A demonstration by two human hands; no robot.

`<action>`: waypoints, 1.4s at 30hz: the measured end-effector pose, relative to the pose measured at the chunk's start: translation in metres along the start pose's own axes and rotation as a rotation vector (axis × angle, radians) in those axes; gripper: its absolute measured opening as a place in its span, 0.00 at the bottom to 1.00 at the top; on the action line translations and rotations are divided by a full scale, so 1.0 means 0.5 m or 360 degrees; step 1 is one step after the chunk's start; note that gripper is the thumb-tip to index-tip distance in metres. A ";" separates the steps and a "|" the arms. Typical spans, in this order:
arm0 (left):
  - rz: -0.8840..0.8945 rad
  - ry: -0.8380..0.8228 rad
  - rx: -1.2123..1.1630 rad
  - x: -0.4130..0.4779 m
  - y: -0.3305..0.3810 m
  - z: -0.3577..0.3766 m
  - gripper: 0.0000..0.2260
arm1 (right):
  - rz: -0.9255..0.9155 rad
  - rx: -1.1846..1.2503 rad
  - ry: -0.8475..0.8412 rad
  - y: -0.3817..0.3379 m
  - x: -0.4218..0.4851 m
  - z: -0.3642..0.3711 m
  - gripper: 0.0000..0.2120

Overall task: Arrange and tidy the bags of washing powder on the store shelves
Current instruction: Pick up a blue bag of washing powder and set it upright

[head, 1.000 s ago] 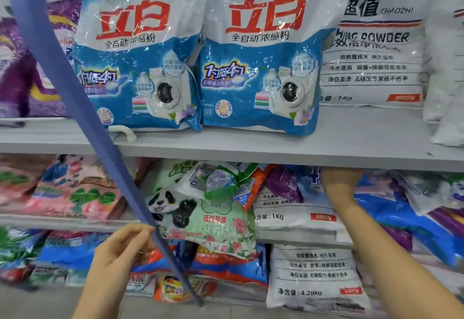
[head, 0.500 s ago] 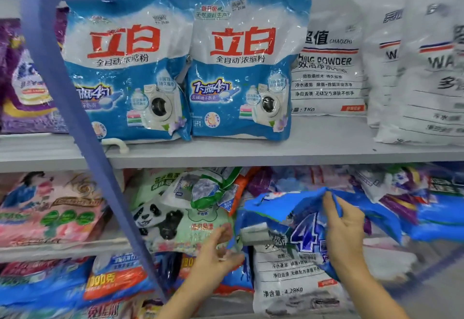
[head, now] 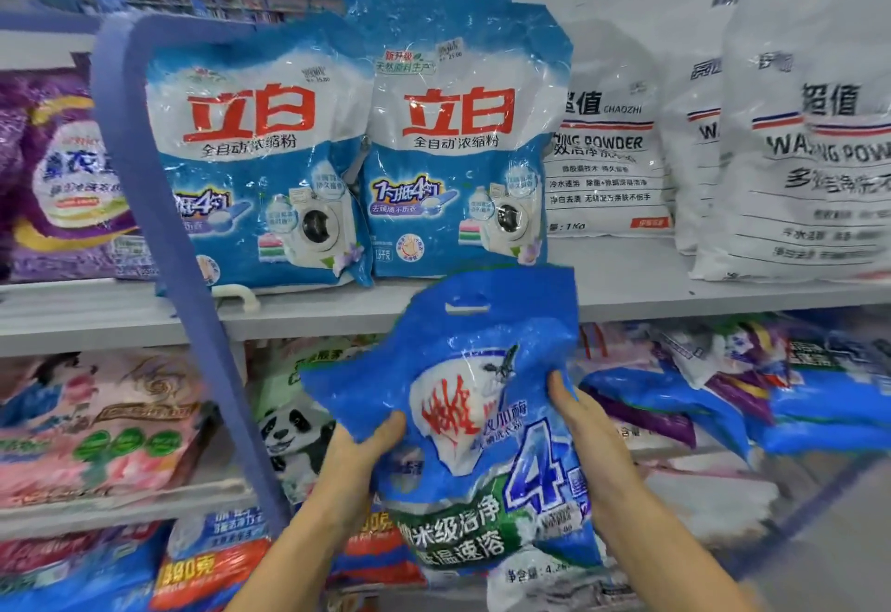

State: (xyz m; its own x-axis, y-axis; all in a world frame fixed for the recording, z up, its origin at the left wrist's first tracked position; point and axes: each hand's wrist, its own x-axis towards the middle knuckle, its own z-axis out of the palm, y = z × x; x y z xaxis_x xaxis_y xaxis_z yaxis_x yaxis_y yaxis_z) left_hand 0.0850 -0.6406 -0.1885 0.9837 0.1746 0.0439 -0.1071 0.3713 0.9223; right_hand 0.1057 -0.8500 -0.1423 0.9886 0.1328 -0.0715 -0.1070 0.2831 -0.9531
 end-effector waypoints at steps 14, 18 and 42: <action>0.0374 -0.0291 0.0375 -0.001 0.154 0.024 0.22 | -0.0475 -0.0213 -0.0015 -0.118 0.049 0.040 0.10; 0.0457 -0.0319 0.0369 0.006 0.199 0.022 0.16 | -0.0634 -0.0268 -0.0157 -0.188 0.053 0.070 0.06; 0.0048 -0.0408 0.0655 0.036 0.117 -0.055 0.32 | -0.0805 -0.0272 -0.0429 -0.383 0.089 0.244 0.09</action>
State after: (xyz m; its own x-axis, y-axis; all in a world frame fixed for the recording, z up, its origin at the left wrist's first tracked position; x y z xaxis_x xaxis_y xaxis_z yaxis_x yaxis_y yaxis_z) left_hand 0.0924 -0.5907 -0.1446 0.9905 -0.0697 0.1184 -0.1208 -0.0313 0.9922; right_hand 0.1570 -0.7825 0.0729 0.8480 0.2642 0.4594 0.4108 0.2200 -0.8848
